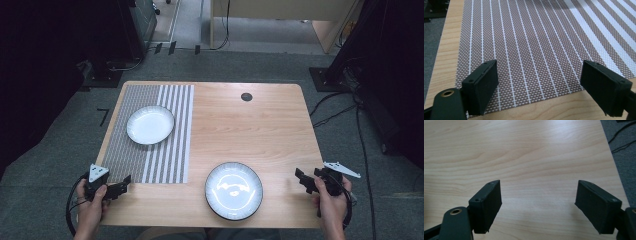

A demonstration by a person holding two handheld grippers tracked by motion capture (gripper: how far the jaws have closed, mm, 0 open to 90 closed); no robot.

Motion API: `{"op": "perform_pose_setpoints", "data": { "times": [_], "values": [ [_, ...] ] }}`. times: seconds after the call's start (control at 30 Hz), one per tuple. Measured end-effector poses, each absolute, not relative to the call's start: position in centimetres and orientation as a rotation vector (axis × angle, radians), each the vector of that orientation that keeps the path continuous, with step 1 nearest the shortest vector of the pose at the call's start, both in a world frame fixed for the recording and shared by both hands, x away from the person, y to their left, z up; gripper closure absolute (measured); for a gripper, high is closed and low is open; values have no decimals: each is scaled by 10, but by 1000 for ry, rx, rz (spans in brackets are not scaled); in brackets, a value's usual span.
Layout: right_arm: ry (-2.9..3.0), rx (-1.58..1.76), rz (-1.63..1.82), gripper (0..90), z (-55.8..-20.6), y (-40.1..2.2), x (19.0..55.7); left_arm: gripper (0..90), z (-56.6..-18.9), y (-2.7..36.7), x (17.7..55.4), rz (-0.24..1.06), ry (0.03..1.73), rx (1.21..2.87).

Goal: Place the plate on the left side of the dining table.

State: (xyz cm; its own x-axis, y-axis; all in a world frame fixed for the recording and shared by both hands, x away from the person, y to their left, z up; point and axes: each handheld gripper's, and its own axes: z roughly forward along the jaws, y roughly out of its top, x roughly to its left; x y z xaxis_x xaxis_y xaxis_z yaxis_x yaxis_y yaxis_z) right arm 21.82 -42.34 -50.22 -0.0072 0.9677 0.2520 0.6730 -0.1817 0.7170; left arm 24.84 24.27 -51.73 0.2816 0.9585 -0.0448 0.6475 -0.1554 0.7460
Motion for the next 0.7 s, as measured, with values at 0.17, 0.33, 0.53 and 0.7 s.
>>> {"op": "perform_pose_setpoints", "data": {
  "times": [0.17,0.33,0.53,0.7],
  "values": [
    [1696,1901,979,207,-509,-430,213,149,-517,243,248,597,1442,1888],
    [1692,1913,936,207,-514,-435,208,148,-517,242,248,599,1442,1890],
    [1696,1901,897,205,-516,-435,206,149,-517,242,248,600,1442,1892],
    [1700,1864,840,191,-518,-429,206,149,-517,242,248,600,1442,1891]
  ]
}}
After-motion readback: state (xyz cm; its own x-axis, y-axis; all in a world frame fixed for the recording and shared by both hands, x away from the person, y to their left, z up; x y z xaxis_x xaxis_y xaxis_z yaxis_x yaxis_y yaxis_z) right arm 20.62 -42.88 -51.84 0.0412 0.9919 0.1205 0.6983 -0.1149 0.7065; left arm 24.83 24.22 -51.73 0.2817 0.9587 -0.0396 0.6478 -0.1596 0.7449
